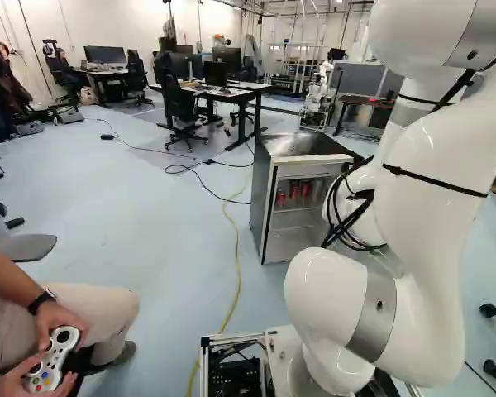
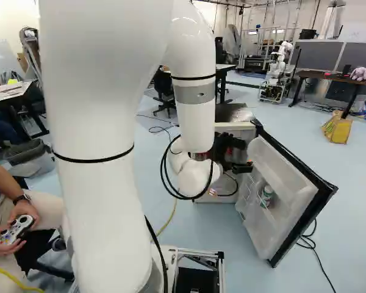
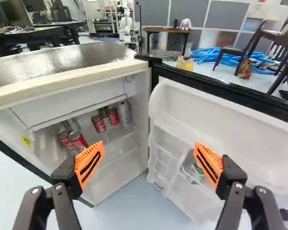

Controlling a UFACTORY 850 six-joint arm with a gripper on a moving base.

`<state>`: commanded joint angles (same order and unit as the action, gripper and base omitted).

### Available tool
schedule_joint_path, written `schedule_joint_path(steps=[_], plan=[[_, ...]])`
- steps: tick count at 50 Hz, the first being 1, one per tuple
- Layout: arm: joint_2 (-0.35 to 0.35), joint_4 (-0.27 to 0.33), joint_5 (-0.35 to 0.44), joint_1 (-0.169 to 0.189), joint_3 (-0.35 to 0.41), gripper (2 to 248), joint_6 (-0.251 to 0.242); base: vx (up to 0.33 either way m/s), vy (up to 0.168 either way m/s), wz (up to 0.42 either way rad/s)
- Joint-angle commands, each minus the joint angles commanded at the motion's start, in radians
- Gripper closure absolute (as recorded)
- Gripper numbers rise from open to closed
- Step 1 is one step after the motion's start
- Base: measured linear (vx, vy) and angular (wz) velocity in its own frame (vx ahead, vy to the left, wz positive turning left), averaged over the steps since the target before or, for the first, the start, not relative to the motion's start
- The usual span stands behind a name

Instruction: Grab a drink from the fridge

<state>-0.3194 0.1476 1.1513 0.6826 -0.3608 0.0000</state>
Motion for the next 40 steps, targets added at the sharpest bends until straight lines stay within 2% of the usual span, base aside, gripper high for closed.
schedule_joint_path(steps=[19,40], plan=[[-0.109,0.130,-0.029,0.006,-0.080,3,0.000,0.000,0.000,0.000],[-0.188,0.262,-0.045,0.007,-0.114,3,0.000,0.000,0.000,0.000]])
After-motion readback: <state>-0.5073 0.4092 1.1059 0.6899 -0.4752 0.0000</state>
